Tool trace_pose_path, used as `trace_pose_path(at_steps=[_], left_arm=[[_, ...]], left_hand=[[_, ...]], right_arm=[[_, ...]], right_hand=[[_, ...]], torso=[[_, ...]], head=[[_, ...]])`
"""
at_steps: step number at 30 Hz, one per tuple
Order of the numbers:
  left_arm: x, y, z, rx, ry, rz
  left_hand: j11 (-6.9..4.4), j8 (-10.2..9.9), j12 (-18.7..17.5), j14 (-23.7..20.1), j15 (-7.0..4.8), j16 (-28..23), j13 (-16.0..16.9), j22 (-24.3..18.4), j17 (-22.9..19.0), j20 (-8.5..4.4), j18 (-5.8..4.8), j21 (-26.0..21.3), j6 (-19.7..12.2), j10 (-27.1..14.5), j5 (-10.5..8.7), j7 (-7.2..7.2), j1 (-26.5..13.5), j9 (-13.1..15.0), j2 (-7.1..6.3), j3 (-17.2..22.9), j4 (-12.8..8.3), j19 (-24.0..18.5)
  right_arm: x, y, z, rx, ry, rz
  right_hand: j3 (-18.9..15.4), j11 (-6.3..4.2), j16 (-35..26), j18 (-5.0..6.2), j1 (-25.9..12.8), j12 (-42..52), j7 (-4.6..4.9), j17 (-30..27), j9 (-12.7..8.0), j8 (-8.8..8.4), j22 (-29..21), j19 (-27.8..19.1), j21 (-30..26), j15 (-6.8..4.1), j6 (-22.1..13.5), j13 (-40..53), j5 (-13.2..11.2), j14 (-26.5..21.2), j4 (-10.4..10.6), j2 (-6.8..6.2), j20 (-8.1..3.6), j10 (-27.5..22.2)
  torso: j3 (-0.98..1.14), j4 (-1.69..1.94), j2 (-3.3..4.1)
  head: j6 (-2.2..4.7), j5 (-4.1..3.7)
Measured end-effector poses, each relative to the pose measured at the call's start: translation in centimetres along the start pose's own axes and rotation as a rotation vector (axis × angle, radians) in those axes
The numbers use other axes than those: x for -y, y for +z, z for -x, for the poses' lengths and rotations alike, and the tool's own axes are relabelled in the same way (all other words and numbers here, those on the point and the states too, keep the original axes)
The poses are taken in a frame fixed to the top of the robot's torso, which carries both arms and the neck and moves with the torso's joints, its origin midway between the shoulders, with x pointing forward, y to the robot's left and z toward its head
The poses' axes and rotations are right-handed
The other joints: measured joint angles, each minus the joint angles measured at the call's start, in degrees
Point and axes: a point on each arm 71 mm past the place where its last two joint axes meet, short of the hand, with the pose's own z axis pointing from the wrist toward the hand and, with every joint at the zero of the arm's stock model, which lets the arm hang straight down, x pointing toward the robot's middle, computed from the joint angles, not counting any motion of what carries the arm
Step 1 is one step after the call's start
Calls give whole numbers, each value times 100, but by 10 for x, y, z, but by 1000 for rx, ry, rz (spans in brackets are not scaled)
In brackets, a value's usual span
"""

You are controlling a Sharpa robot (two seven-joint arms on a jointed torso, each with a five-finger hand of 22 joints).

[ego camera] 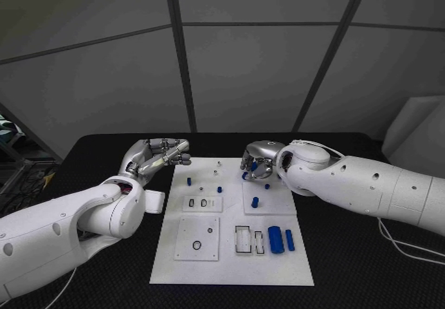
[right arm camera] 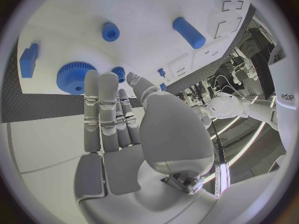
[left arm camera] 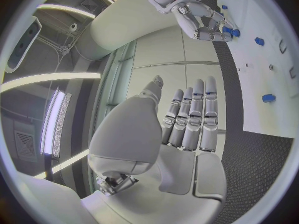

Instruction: Assemble the parts on the task board

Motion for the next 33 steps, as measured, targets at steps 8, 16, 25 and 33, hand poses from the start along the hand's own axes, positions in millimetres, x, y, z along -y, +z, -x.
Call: trace_pose_path(at_steps=[8,16,25,33], left_arm=[[0,0,0,0,1,1],[0,0,0,-1,0,2],[0,0,1,-3,0,3],[0,0,1,-4,-1,6]], left_hand=[[0,0,0,0,0,0,0,-1,5,0,0,0,0,0,0,0,0,0,0,0,0,0],[0,-24,0,0,0,-28,1,5,5,0,0,0,0,0,0,0,-25,1,25,0,0,0],[0,-24,0,0,0,-28,1,4,13,0,-1,0,0,0,0,0,-24,1,24,0,0,-1],[0,-24,-28,0,0,-28,1,11,22,0,1,0,-23,0,0,22,-54,1,54,0,0,-1]], right_arm=[[0,3,-1,-15,-13,-9],[2,5,-2,-26,-20,-17],[1,7,-2,-28,-22,-17],[0,7,0,4,-18,-6]], right_hand=[[122,0,661,-19,0,0,0,662,0,0,628,205,507,0,0,0,0,0,76,0,-16,0],[351,-21,1189,-95,31,1,-3,1181,1,0,1133,345,915,0,101,1,-185,0,146,31,-15,106],[661,-92,1887,-189,107,34,-61,1969,25,56,1882,667,1467,-13,373,19,-334,13,185,107,-51,429],[902,-143,2222,-273,154,33,-92,2315,31,91,2220,762,1729,-21,543,24,-454,21,157,153,-89,577]], torso=[[8,4,28],[18,4,51],[25,0,68],[29,-3,76]], head=[[15,8],[7,17],[4,22],[14,32]])
